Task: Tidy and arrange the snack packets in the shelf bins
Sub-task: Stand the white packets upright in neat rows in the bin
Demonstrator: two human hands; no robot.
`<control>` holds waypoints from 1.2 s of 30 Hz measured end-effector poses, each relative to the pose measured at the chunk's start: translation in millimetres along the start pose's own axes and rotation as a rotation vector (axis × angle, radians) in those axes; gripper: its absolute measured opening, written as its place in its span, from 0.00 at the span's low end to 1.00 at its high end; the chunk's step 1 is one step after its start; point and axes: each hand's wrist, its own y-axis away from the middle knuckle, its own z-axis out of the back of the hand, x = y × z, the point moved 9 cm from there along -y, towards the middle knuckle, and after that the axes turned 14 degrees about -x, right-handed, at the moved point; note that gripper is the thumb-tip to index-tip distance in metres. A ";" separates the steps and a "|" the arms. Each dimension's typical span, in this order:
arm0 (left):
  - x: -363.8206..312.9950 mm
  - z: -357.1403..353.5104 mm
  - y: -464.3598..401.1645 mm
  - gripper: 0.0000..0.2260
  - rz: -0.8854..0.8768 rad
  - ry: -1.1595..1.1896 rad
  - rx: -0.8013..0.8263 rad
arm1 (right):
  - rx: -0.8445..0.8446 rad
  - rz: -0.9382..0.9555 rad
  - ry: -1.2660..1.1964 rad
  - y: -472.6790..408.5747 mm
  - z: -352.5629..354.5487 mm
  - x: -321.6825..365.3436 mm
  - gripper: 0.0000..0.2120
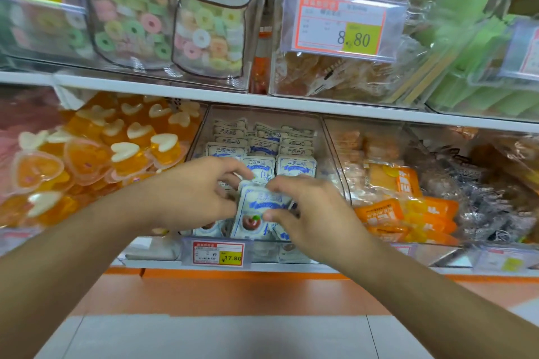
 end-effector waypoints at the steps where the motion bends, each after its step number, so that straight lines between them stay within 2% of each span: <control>1: -0.6 -2.0 0.7 0.22 0.003 0.033 0.004 | 0.007 0.059 0.053 1.7 -3.0 2.6 0.14; 4: -8.8 -6.1 5.7 0.24 -0.072 -0.134 -0.033 | 0.094 0.108 0.073 7.2 -6.4 4.3 0.17; 7: -15.0 -6.1 6.6 0.23 -0.137 -0.230 -0.103 | 0.254 0.028 0.102 17.3 -5.9 -3.9 0.24; 9: -20.2 -5.2 6.7 0.22 -0.171 -0.297 -0.137 | 0.253 -0.053 0.098 17.5 7.5 -11.8 0.27; 12: -24.7 -5.0 8.8 0.20 -0.198 -0.364 -0.121 | 0.141 -0.180 -0.023 -3.4 28.3 -22.4 0.18; 14: -22.6 -1.7 11.0 0.19 -0.177 -0.370 -0.107 | 0.161 -0.174 0.089 -26.3 22.9 -29.6 0.16; 19: -12.2 1.6 13.0 0.17 -0.149 -0.356 -0.109 | 0.532 -0.145 0.300 -64.2 -37.6 -42.1 0.18; 21: -8.4 1.7 12.3 0.16 -0.145 -0.317 -0.103 | 0.592 -0.190 0.297 -71.8 -51.6 -47.7 0.17; 24: -5.5 3.3 11.9 0.17 -0.138 -0.315 -0.109 | 0.583 -0.254 0.234 -77.6 -60.2 -53.8 0.16; 30: -13.4 3.7 13.2 0.19 -0.228 -0.433 -0.134 | 0.471 -0.287 -0.069 -74.2 -49.0 -51.8 0.04; 36: -5.0 0.7 19.3 0.17 -0.126 -0.304 -0.071 | 0.544 -0.191 -0.118 -64.4 -49.5 -35.0 0.06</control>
